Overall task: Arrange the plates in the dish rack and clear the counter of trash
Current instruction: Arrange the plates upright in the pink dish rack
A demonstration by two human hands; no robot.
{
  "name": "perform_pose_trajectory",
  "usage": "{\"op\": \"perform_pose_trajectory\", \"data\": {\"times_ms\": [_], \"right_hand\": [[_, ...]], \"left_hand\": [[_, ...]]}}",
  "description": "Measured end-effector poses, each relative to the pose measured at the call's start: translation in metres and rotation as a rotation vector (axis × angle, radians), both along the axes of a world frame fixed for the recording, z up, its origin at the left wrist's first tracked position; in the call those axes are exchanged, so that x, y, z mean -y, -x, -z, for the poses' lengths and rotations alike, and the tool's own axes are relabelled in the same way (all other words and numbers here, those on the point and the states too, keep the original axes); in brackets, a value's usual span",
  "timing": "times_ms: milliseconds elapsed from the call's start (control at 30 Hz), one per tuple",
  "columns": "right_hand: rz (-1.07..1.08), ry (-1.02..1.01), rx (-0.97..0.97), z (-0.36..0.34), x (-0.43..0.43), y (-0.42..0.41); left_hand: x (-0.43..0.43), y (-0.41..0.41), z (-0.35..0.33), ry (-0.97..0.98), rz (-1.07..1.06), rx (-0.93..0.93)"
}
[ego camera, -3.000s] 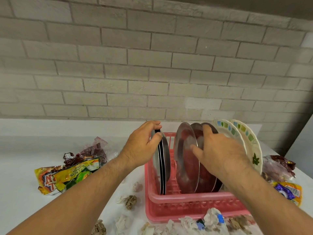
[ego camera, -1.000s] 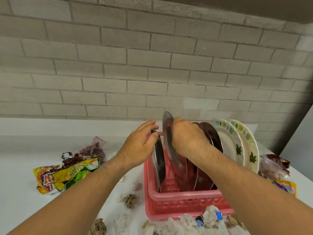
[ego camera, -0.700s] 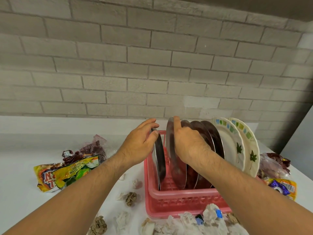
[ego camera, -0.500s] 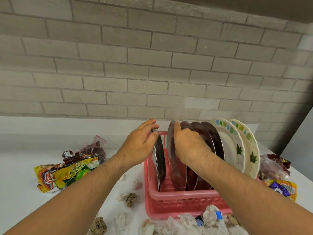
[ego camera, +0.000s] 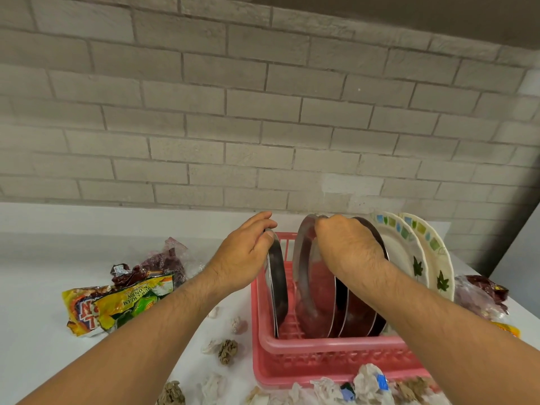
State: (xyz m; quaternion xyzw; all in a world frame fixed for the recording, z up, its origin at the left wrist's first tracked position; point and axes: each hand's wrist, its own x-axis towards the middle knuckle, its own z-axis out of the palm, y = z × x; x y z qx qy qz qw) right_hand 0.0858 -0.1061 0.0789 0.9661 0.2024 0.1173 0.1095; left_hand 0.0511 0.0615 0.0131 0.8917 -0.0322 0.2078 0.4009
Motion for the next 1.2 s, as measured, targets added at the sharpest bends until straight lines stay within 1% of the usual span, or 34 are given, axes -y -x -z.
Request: {"op": "perform_pose_trajectory", "data": {"times_ms": [100,333,500,633,867,933,1000,1033,1100,1133,1200], "right_hand": [[-0.016,0.052,0.095,0.003,0.001,-0.006],[-0.061,-0.007,0.126,0.000,0.004,-0.010],[-0.106,-0.059,0.129,-0.003,-0.001,-0.007],[-0.112,-0.060,0.099,-0.003,-0.003,-0.004],[-0.147,-0.150,0.099,-0.011,-0.004,0.001],[-0.155,-0.205,0.094,-0.015,-0.002,0.003],[-0.168,-0.304,0.080,-0.018,-0.001,0.005],[-0.178,-0.390,0.044,-0.018,0.000,0.007],[-0.210,-0.601,-0.086,-0.013,-0.002,0.015],[-0.232,-0.673,-0.149,-0.008,-0.004,0.019],[-0.274,-0.692,-0.218,0.005,-0.009,0.026]], "left_hand": [[-0.002,0.001,0.001,0.049,0.024,-0.008],[-0.003,0.003,-0.002,0.125,0.064,-0.029],[-0.001,0.004,-0.005,0.108,0.067,-0.032],[-0.002,0.006,-0.005,0.079,0.069,-0.026],[-0.003,0.006,-0.004,0.081,0.077,-0.038],[-0.003,0.007,-0.004,0.075,0.079,-0.037],[-0.004,0.006,-0.004,0.088,0.086,-0.037],[-0.004,0.006,-0.003,0.103,0.089,-0.036],[-0.005,0.005,-0.002,0.149,0.090,-0.033],[-0.005,0.004,-0.002,0.181,0.090,-0.035],[-0.004,0.004,-0.002,0.255,0.100,-0.058]]}}
